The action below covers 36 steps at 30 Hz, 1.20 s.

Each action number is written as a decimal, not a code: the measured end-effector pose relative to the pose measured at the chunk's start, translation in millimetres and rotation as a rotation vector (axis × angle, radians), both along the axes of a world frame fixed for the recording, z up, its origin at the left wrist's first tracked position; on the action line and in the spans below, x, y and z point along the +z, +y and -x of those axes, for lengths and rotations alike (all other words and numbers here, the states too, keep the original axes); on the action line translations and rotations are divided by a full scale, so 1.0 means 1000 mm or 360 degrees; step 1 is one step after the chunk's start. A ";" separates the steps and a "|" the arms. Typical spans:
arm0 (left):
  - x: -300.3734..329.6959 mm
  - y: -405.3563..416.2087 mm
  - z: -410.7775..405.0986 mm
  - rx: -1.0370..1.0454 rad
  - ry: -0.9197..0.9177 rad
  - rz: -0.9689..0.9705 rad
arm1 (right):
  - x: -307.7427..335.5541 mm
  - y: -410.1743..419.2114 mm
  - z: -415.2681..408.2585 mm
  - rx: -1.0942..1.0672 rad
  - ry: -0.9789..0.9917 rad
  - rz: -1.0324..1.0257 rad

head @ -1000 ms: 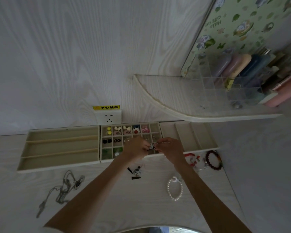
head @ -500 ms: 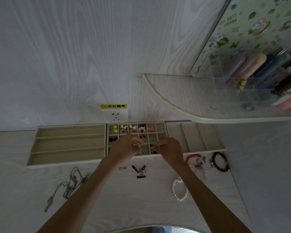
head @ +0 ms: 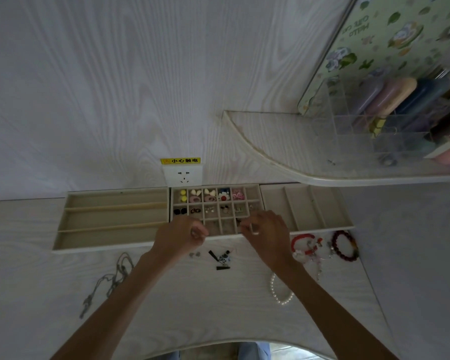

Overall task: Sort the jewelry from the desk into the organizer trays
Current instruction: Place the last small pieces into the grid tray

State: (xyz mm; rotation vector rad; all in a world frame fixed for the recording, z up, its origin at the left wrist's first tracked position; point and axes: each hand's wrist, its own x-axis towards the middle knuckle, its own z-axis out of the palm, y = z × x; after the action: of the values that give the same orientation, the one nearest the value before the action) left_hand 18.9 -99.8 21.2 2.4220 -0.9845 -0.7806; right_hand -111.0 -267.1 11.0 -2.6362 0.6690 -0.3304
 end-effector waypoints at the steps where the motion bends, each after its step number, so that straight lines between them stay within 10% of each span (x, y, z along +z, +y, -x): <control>1: -0.001 0.004 0.004 -0.0013 -0.0006 -0.0034 | 0.000 0.008 0.007 0.0130 0.0031 -0.0068; 14: -0.024 0.019 0.050 -0.0008 0.0176 -0.0162 | -0.028 0.050 0.031 0.0212 0.0293 -0.0203; 23: 0.001 0.008 0.037 -0.0234 0.0544 0.0402 | 0.035 0.020 0.028 -0.0256 -0.0041 -0.1334; 36: -0.015 -0.072 0.009 -0.0318 -0.0082 0.0412 | 0.020 -0.021 0.013 -0.0896 -0.0270 -0.2024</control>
State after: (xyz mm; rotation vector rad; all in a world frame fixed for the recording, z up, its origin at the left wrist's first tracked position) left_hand 9.6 -172.1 6.5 2.1550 -1.2786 -0.6145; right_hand -123.6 -288.4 30.7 -1.1904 1.0739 -0.1686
